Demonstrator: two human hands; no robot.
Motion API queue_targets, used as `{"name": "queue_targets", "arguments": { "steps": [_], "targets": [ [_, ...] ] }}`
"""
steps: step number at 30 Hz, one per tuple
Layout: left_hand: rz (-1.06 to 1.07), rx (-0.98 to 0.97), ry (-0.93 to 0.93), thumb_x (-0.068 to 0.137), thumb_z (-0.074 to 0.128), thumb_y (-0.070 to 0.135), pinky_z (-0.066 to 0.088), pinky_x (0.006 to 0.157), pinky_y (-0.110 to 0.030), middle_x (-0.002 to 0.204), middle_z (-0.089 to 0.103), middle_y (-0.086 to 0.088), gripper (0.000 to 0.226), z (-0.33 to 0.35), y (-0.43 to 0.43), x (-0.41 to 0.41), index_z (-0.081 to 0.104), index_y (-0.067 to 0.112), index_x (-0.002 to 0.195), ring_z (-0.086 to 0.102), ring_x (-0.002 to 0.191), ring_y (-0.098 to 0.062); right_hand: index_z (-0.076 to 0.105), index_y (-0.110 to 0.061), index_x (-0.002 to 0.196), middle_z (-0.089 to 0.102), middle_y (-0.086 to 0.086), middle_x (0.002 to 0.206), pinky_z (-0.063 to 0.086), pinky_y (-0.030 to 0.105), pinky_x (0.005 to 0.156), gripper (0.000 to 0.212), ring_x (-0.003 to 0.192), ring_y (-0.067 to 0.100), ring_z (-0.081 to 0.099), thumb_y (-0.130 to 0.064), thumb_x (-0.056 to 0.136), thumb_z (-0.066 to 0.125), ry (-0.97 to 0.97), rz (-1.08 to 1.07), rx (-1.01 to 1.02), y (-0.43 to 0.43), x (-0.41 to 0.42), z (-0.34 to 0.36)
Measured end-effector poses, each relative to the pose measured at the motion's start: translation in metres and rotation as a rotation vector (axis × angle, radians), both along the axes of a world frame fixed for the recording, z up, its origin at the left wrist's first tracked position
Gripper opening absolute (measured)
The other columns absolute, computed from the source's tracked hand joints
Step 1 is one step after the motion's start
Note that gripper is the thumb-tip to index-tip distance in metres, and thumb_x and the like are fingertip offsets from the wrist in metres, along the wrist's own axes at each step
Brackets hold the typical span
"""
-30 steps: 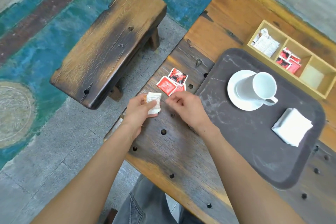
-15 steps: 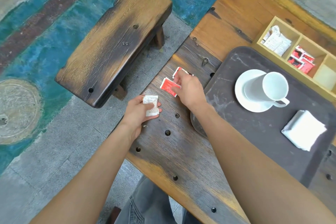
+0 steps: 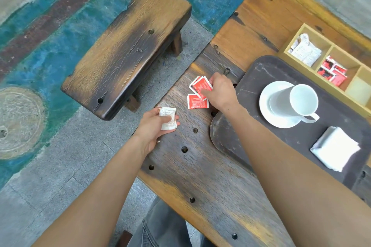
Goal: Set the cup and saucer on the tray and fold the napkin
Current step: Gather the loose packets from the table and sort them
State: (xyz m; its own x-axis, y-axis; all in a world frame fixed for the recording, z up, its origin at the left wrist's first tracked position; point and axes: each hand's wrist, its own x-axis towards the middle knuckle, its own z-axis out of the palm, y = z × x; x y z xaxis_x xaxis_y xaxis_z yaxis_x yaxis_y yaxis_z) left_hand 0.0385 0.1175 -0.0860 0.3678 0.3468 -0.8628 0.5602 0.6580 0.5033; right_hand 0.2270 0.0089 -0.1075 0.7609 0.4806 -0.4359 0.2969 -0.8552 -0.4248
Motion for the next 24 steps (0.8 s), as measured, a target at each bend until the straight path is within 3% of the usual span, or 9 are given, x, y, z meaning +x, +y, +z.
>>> {"name": "queue_targets", "arguments": {
  "steps": [4,6,9,12,15,17,18,21,24],
  "targets": [
    [0.004,-0.019,-0.002,0.098,0.055,-0.008,0.061,0.089,-0.039,0.116,0.075,-0.021,0.035,-0.003,0.002,-0.001,0.057,0.001,0.132,0.074,0.108,-0.036,0.057,-0.019,0.102,0.068,-0.01,0.089,0.046,0.021,0.068,0.029,0.081,0.005,0.066,-0.023,0.086,0.08,0.178,-0.205,0.289,-0.016,0.001,0.009],
    [0.012,-0.027,-0.01,0.098,0.056,-0.008,0.06,0.092,-0.041,0.117,0.075,-0.021,0.036,-0.003,0.001,-0.002,0.057,0.001,0.132,0.074,0.108,-0.036,0.06,-0.021,0.115,0.068,-0.012,0.089,0.049,0.019,0.071,0.04,0.079,-0.001,0.065,-0.026,0.083,0.084,0.236,-0.078,0.252,-0.022,-0.005,0.014],
    [0.03,-0.024,-0.021,0.097,0.054,-0.01,0.061,0.091,-0.04,0.118,0.074,-0.023,0.036,-0.001,0.0,-0.003,0.056,0.002,0.132,0.073,0.109,-0.038,0.058,-0.013,0.124,0.074,0.005,0.106,0.055,0.034,0.083,0.052,0.097,0.021,0.069,-0.024,0.081,0.085,0.092,0.209,-0.004,-0.024,-0.019,0.01],
    [0.073,0.009,-0.016,0.095,0.047,-0.017,0.061,0.089,-0.045,0.116,0.073,-0.026,0.039,0.001,-0.005,0.001,0.051,0.004,0.128,0.073,0.104,-0.042,0.055,-0.009,0.12,0.065,0.013,0.118,0.051,0.04,0.093,0.053,0.111,0.029,0.058,-0.028,0.081,0.084,-0.082,0.281,-0.054,-0.024,-0.029,0.009],
    [0.113,0.051,0.012,0.09,0.038,-0.022,0.062,0.068,-0.039,0.107,0.069,-0.028,0.044,0.007,-0.01,0.01,0.048,0.008,0.12,0.069,0.091,-0.041,0.053,-0.012,0.113,0.061,0.012,0.114,0.049,0.037,0.087,0.039,0.11,0.03,0.058,-0.024,0.087,0.079,-0.102,0.296,-0.019,-0.028,-0.033,0.014],
    [0.159,0.059,0.02,0.088,0.036,-0.022,0.06,0.055,-0.034,0.104,0.066,-0.029,0.043,0.011,-0.012,0.017,0.047,0.009,0.115,0.067,0.088,-0.04,0.046,-0.017,0.098,0.064,0.007,0.093,0.042,0.034,0.069,0.029,0.089,0.029,0.064,-0.023,0.092,0.074,-0.005,0.206,0.088,-0.035,-0.035,0.019],
    [0.183,0.052,0.015,0.087,0.036,-0.022,0.061,0.058,-0.036,0.103,0.066,-0.027,0.041,0.014,-0.013,0.022,0.048,0.009,0.112,0.067,0.085,-0.04,0.043,-0.019,0.096,0.063,0.004,0.088,0.039,0.032,0.066,0.03,0.08,0.027,0.063,-0.026,0.094,0.072,0.06,0.132,0.163,-0.04,-0.034,0.023],
    [0.142,0.09,-0.014,0.085,0.043,-0.019,0.058,0.064,-0.035,0.094,0.066,-0.017,0.038,0.027,-0.014,0.047,0.054,0.009,0.107,0.067,0.072,-0.03,0.045,-0.025,0.101,0.066,-0.002,0.093,0.038,0.029,0.07,0.024,0.081,0.019,0.06,-0.029,0.096,0.068,0.18,-0.117,0.37,-0.056,-0.02,0.048],
    [0.042,0.134,-0.054,0.085,0.046,-0.015,0.054,0.069,-0.034,0.098,0.064,-0.011,0.035,0.046,-0.023,0.088,0.058,0.013,0.104,0.063,0.078,-0.025,0.055,-0.022,0.103,0.066,-0.007,0.092,0.047,0.035,0.075,0.014,0.084,0.018,0.062,-0.027,0.095,0.066,0.223,-0.381,0.567,-0.083,0.007,0.082]
  ]
}}
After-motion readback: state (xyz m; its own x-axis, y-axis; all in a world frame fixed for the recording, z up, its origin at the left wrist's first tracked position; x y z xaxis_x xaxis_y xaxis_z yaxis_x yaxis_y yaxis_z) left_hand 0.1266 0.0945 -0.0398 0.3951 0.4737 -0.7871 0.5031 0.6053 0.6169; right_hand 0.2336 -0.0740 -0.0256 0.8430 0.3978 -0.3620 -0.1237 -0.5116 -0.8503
